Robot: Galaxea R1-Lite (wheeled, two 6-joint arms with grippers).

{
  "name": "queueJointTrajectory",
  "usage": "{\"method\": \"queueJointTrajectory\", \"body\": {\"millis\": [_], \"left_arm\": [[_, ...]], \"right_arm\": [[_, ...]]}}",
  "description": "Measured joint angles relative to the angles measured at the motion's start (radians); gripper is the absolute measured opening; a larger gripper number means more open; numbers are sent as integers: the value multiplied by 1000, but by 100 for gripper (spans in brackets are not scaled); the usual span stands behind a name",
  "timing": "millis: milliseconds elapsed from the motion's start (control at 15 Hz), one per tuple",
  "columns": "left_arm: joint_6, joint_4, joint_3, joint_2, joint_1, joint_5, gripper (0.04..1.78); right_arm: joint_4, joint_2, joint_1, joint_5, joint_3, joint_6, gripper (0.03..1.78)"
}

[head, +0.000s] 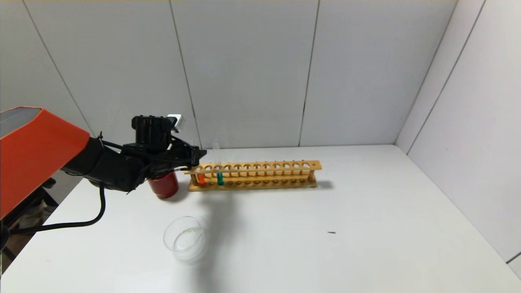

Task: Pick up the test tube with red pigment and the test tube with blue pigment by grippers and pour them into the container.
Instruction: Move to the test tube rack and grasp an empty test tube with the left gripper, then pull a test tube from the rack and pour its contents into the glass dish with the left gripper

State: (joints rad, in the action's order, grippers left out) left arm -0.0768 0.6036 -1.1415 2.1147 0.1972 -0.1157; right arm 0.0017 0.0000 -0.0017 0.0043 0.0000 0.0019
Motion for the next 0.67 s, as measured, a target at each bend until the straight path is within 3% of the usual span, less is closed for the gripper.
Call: {"method": "queueJointTrajectory", "body": {"millis": [133,267,667], "left_arm": [[3,0,-2,2,4,30,64],[5,0,-3,1,13,49,38],[10,-23,-25,-28,22,59,33]], "right_arm": [[0,0,0,0,0,0,175],[0,0,0,0,0,0,175],[0,0,0,0,0,0,175]]}}
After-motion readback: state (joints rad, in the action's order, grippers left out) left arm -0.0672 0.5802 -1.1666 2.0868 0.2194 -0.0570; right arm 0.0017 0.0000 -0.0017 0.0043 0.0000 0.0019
